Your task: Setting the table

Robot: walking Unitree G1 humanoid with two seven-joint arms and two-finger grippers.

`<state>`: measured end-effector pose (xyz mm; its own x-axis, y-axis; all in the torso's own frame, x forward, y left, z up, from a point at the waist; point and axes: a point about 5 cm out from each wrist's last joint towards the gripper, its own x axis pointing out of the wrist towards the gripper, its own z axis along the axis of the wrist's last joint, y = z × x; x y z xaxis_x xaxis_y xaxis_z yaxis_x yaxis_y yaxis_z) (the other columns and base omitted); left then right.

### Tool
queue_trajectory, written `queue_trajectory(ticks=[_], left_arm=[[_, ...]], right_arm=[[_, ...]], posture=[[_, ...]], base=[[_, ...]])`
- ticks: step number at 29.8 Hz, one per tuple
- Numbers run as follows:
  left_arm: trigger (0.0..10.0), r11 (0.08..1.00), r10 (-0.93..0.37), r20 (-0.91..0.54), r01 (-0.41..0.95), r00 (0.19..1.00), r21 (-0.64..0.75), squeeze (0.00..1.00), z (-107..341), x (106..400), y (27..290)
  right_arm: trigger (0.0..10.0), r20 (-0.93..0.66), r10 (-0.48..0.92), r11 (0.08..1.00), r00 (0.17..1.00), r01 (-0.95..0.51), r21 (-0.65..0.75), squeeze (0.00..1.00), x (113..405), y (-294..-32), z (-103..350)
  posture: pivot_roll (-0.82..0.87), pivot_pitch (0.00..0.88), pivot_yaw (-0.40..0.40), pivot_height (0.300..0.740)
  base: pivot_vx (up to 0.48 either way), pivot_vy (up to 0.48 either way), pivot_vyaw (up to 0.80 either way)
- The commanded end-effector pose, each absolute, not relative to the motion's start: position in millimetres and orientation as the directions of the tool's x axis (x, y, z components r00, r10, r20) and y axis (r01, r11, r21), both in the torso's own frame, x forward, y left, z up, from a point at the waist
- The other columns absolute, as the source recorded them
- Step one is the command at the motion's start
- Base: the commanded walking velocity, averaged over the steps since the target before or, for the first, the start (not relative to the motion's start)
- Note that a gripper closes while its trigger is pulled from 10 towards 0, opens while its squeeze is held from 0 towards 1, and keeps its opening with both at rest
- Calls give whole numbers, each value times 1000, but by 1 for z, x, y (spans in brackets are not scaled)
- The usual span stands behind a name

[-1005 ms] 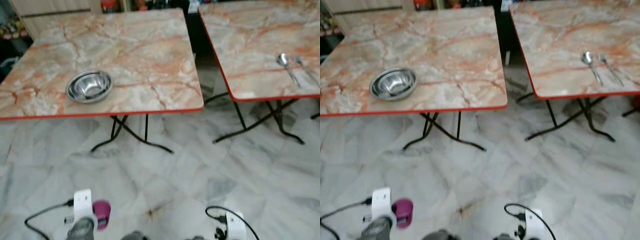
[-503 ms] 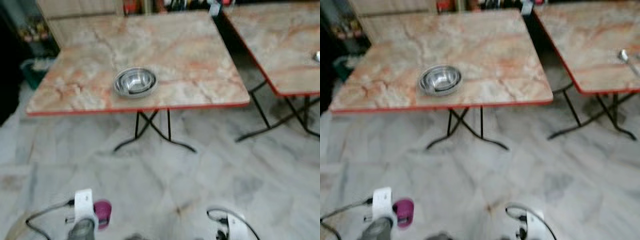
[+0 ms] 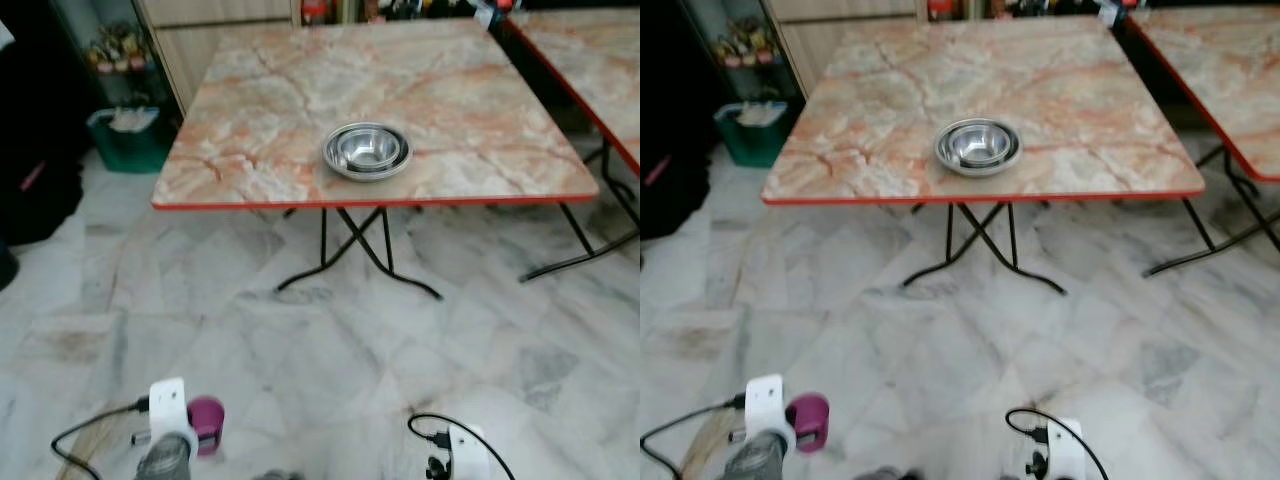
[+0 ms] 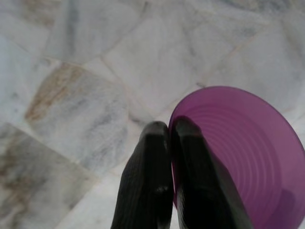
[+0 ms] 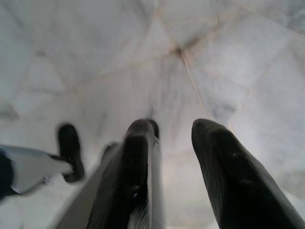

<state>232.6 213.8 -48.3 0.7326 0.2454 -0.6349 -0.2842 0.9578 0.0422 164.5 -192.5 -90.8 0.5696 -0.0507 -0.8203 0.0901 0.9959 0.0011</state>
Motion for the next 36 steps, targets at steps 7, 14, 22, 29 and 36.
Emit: queue_trajectory(ticks=[7, 14, 22, 29, 36], left_arm=[[10000, 951, 258, -634, -308, 729, 33, 0, -50, 227, 218], [10000, 951, 254, -635, -307, 730, 27, 0, -51, 226, 216], [10000, 952, 252, -636, -304, 730, 28, 0, -51, 227, 217], [10000, 953, 250, -635, -301, 731, 29, 0, -50, 228, 217], [10000, 954, 246, -635, -297, 732, 27, 0, -51, 227, 216]], right_arm=[[10000, -822, -53, 995, 567, 101, 5, 0, 164, -191, -91], [10000, -823, -56, 995, 565, 101, 2, 0, 164, -192, -91], [10000, -822, -60, 994, 567, 107, 1, 0, 165, -192, -91], [10000, -820, -61, 994, 569, 110, 3, 0, 166, -191, -90], [10000, -821, -64, 993, 567, 114, 1, 0, 166, -191, -91]], posture=[[9, 146, 12, 740], [10, 148, 11, 740], [12, 155, 13, 740], [9, 165, 17, 740], [7, 161, 19, 740]], base=[[148, 0, 0], [268, 0, 0], [299, 0, 0], [337, 0, 0], [356, 0, 0]])
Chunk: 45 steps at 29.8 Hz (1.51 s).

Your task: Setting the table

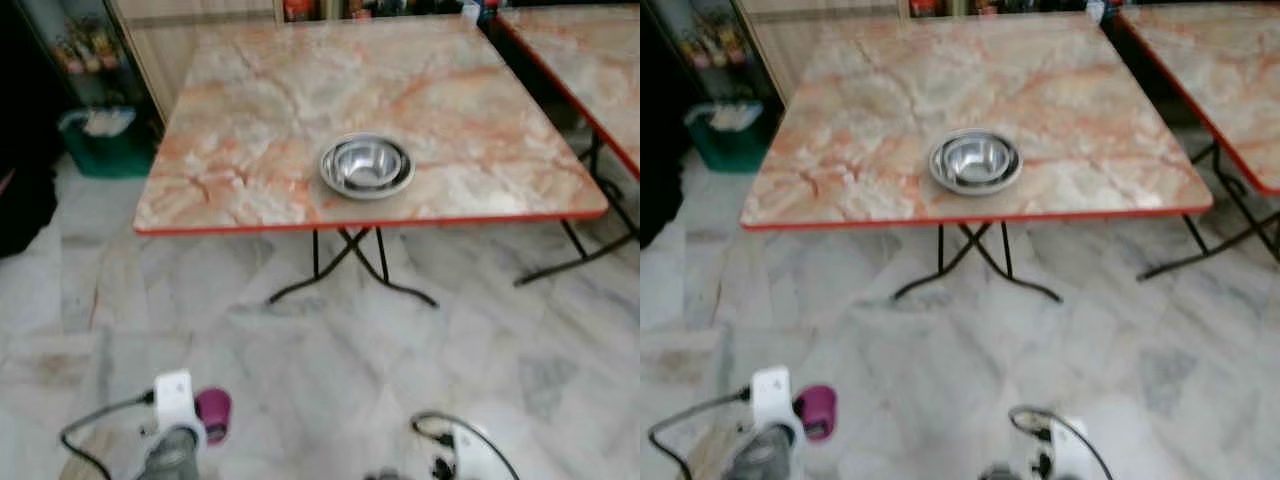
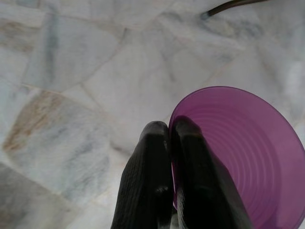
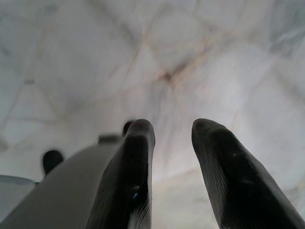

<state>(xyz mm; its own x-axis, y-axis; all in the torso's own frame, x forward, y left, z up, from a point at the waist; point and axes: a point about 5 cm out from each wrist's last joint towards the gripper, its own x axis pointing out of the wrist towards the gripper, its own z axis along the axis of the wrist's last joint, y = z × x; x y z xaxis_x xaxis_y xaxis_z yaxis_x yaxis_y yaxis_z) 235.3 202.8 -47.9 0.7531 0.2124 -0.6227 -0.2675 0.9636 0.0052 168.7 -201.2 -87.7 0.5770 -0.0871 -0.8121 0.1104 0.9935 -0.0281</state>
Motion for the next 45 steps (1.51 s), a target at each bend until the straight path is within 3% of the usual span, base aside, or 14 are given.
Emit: queue_trajectory(ticks=[1, 21, 27, 33, 36, 45], left_arm=[[10000, 955, 244, -635, -295, 733, 27, 0, -51, 227, 216], [10000, 961, 226, -637, -274, 737, 24, 0, -52, 227, 211], [10000, 951, 260, -627, -308, 734, 34, 0, -51, 226, 216], [10000, 890, 433, -515, -443, 740, 110, 0, -30, 240, 245], [10000, 806, 577, -417, -570, 702, 156, 0, -10, 251, 268], [10000, 680, 732, -138, -706, 667, 199, 0, 49, 283, 303]], right_arm=[[10000, -821, -64, 993, 568, 114, 2, 0, 166, -191, -91], [10000, -824, -61, 994, 564, 106, 0, 0, 163, -191, -92], [10000, -823, -59, 994, 565, 105, 1, 0, 164, -192, -91], [10000, -813, -54, 993, 580, 117, 17, 0, 167, -191, -90], [10000, -812, -54, 993, 581, 114, 16, 0, 168, -191, -89], [10000, -812, -55, 994, 582, 112, 13, 0, 169, -192, -89]], posture=[[6, 158, 19, 740], [8, 137, 18, 740], [13, 149, 14, 740], [15, 161, 10, 740], [17, 164, 8, 740], [16, 171, 6, 740]], base=[[360, 0, 0], [360, 0, 0], [0, 0, 0], [0, 0, 0], [0, 0, 0], [0, 0, 0]])
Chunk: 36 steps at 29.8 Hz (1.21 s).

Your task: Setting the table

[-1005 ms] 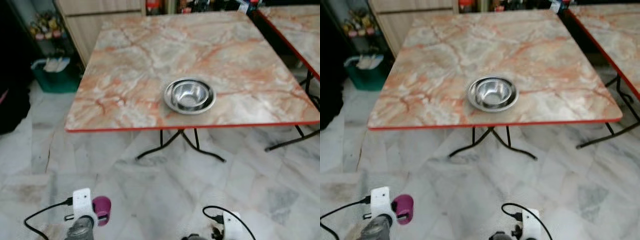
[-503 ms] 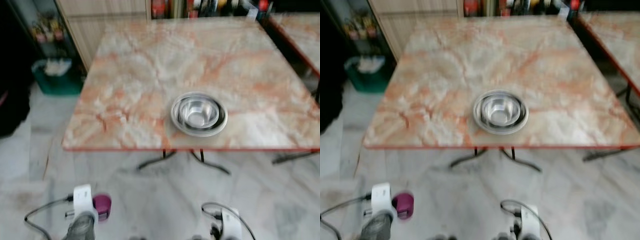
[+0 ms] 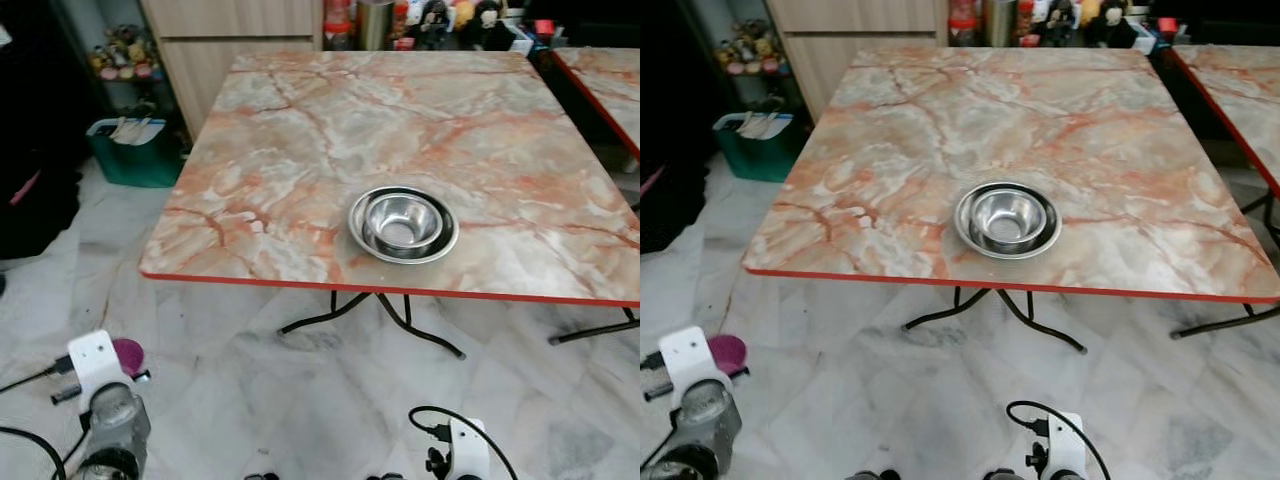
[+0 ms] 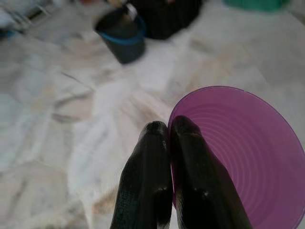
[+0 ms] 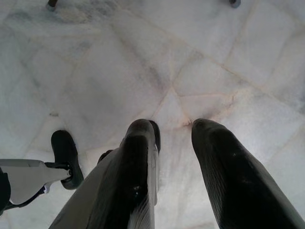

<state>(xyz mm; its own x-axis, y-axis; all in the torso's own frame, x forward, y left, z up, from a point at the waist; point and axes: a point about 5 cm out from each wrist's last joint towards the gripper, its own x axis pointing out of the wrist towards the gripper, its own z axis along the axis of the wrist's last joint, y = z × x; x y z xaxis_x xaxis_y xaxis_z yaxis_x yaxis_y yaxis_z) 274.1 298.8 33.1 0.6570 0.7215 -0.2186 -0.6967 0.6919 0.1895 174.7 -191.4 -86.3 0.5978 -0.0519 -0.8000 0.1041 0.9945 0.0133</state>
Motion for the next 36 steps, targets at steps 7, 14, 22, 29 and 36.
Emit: queue_trajectory(ticks=[7, 14, 22, 29, 36], left_arm=[[10000, 593, 712, 219, -738, 667, 322, 0, 121, 316, 312], [10000, 678, 569, 414, -690, 711, 253, 0, 180, 346, 287], [10000, 885, 285, 488, -422, 825, 196, 0, 226, 377, 222], [10000, 999, 3, 310, 11, 951, -45, 0, 220, 393, 158], [10000, 992, -25, 209, 51, 978, -119, 0, 208, 397, 145]], right_arm=[[10000, -806, -49, 993, 590, 112, 22, 0, 169, -192, -88], [10000, -807, -49, 994, 589, 111, 21, 0, 168, -192, -89], [10000, -807, -50, 994, 589, 112, 20, 0, 167, -191, -89], [10000, -807, -52, 993, 589, 114, 19, 0, 166, -191, -90], [10000, -808, -58, 993, 586, 121, 17, 0, 164, -190, -91]], posture=[[13, 165, 8, 740], [11, 155, 10, 740], [8, 136, 16, 740], [4, 121, 24, 740], [-3, 110, 26, 740]], base=[[0, 0, 0], [0, 0, 0], [0, 0, 0], [0, 0, 0], [0, 0, 0]])
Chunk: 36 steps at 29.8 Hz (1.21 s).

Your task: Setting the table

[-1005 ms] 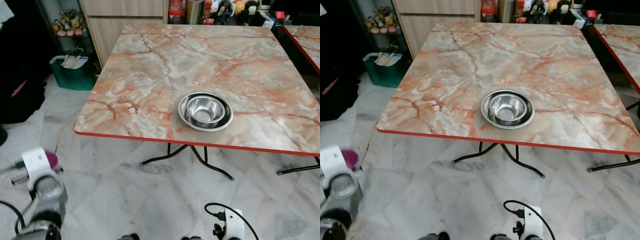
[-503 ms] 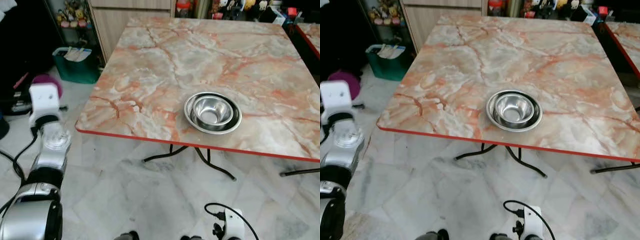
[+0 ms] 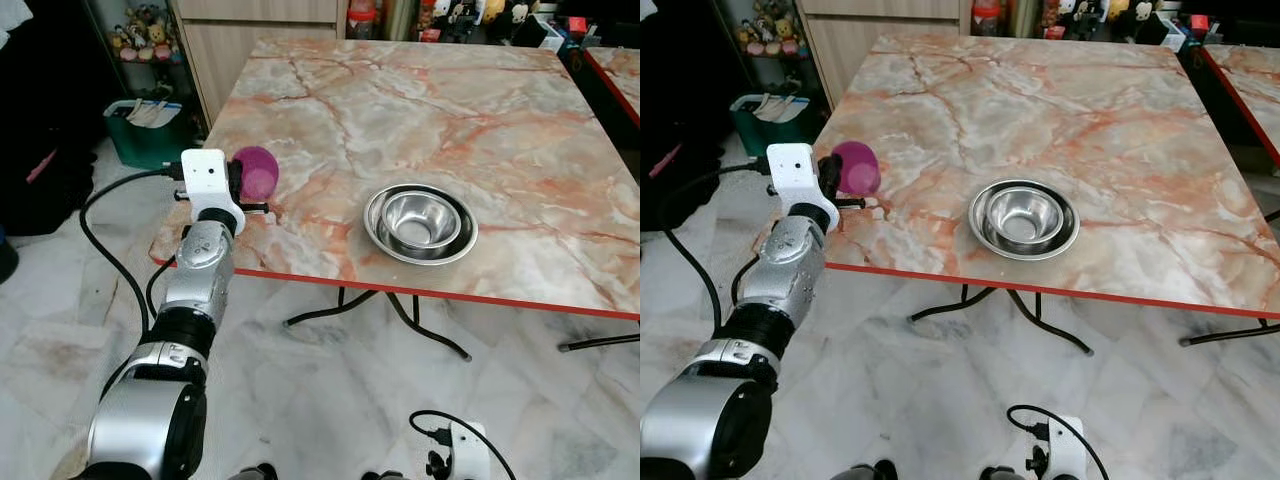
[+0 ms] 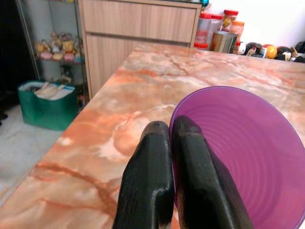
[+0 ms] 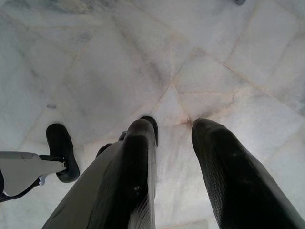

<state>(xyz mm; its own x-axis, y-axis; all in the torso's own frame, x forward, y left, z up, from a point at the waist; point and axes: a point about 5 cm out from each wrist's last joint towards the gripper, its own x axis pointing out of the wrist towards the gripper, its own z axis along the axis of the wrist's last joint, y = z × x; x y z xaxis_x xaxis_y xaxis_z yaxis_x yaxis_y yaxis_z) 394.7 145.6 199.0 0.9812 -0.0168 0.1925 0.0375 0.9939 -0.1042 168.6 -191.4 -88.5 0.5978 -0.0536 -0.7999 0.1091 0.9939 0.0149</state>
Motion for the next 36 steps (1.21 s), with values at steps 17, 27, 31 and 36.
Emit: queue_trajectory(ticks=[17, 27, 31, 36], left_arm=[[10000, 991, -111, 226, 125, 968, -47, 0, 220, 396, 145], [10000, 991, -115, 216, 128, 970, -44, 0, 217, 395, 149], [10000, 990, -122, 226, 135, 966, -45, 0, 220, 395, 150], [10000, 989, -129, 228, 143, 965, -43, 0, 220, 393, 150]], right_arm=[[10000, -815, -60, 994, 577, 109, 4, 0, 166, -191, -90], [10000, -816, -65, 994, 575, 113, 0, 0, 167, -191, -90], [10000, -821, -58, 994, 568, 108, 4, 0, 167, -190, -90], [10000, -826, -68, 995, 560, 104, -12, 0, 167, -191, -91]], posture=[[12, 146, 21, 740], [15, 169, 21, 740], [17, 170, 24, 740], [18, 163, 25, 740]], base=[[179, 0, 0], [323, 0, 0], [331, 0, 0], [323, 0, 0]])
